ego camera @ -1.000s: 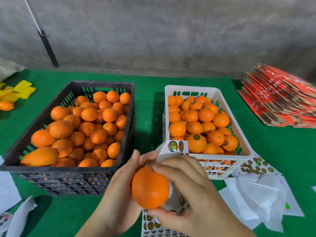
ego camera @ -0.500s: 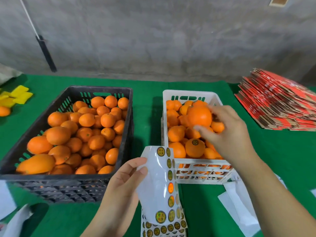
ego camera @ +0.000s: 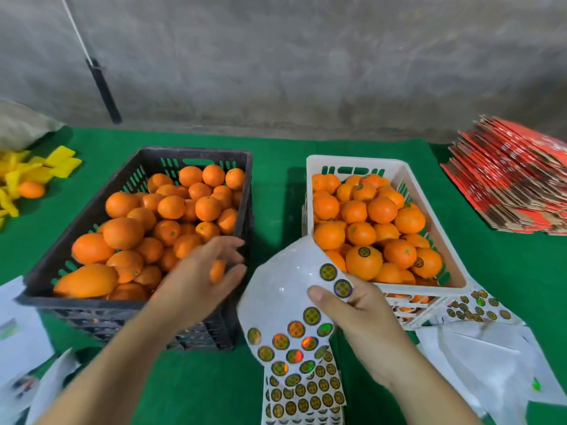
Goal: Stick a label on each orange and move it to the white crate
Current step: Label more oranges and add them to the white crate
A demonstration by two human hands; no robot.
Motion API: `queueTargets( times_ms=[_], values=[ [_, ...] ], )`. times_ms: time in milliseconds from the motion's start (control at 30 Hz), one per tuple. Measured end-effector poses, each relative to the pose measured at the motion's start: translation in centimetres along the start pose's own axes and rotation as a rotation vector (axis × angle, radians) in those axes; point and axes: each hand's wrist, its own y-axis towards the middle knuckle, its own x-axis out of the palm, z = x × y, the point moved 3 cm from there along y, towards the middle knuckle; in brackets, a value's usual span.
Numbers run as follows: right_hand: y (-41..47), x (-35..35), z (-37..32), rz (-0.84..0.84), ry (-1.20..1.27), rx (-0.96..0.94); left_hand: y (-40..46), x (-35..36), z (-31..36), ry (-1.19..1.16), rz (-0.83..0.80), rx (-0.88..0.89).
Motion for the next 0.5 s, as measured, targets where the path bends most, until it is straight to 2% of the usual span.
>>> queueTargets(
  times_ms=[33, 67, 133, 167, 267, 367, 500],
  values=[
    [-0.2, -0.3, 0.1, 0.047, 0.048, -0.002, 0.9, -1.3, -2.3, 0.368, -0.007, -0.067],
    [-0.4, -0.7, 0.3, 0.092, 0.097, 0.006, 1.5, -2.7, -5.0, 0.626, -0.078, -0.243],
    [-0.9, -1.4, 0.6, 0.147, 0.209, 0.034, 1.5, -5.1, -9.4, 0.831, -0.279, -0.654],
    [-1.1, -1.5, 0.7, 0.152, 0.252, 0.043, 1.2, -5.8, -10.9, 0.868, -0.343, -0.736],
    [-1.7, -1.3, 0.8, 0.175, 0.273, 0.06, 1.0, -6.4, -13.1, 0.904, -0.32, -0.685],
    [-2.0, -1.0, 1.3, 0.199, 0.249, 0.063, 1.0, -6.4, -13.7, 1.021, -0.389, -0.685],
    [-2.3, -0.7, 1.7, 0.205, 0.267, 0.053, 2.2, -6.3, -12.6, 0.862, -0.275, -0.731]
  ],
)
